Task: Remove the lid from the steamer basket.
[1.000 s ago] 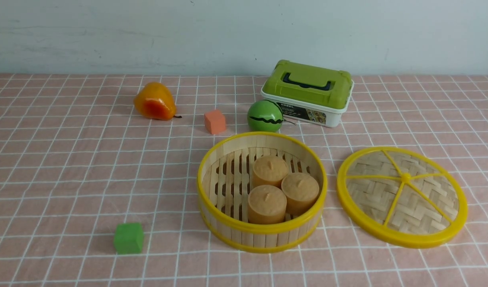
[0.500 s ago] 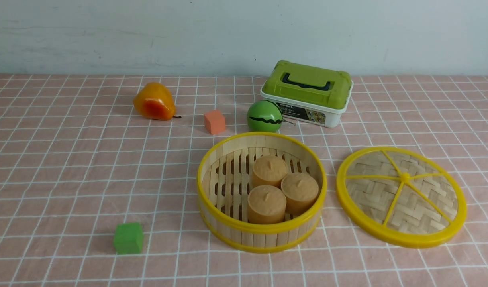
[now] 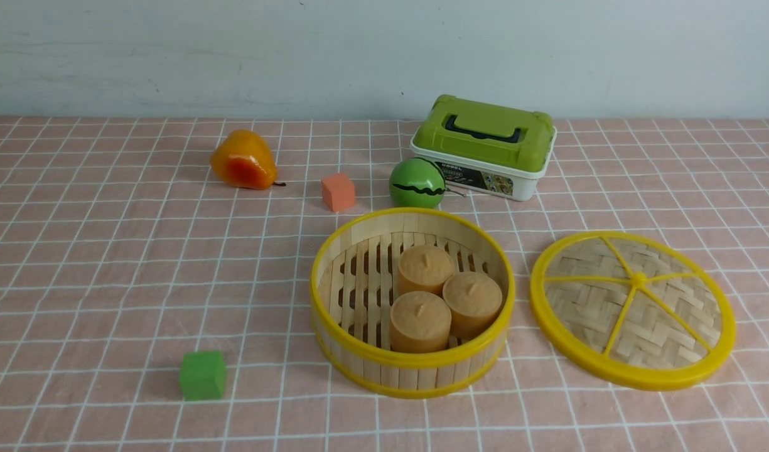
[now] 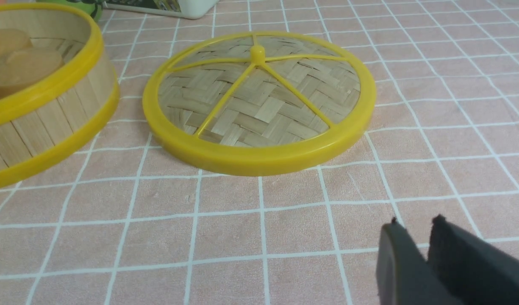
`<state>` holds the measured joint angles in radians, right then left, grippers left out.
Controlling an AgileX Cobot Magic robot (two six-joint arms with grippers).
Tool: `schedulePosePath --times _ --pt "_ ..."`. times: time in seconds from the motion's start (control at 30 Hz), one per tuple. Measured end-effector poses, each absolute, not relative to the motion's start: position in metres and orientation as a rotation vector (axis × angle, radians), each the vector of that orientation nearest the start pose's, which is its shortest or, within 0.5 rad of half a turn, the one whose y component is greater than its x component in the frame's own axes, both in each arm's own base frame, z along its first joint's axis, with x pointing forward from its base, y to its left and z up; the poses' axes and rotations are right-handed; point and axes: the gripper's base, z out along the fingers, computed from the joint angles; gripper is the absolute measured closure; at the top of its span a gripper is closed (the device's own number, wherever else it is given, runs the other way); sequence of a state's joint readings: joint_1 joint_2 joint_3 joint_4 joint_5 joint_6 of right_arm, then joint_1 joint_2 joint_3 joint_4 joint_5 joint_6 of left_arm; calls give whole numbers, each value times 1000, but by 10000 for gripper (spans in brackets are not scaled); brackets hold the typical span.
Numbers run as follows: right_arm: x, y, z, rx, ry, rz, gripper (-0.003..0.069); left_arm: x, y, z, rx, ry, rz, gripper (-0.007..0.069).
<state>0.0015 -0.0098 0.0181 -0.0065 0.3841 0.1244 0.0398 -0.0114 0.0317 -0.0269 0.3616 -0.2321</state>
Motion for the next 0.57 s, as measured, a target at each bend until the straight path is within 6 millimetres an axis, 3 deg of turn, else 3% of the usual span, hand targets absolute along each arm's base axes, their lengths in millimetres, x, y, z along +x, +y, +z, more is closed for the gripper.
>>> schedulePosePath --times 0.57 --pt "52 0 173 113 1874 82 543 53 1 171 -270 1849 -159 385"
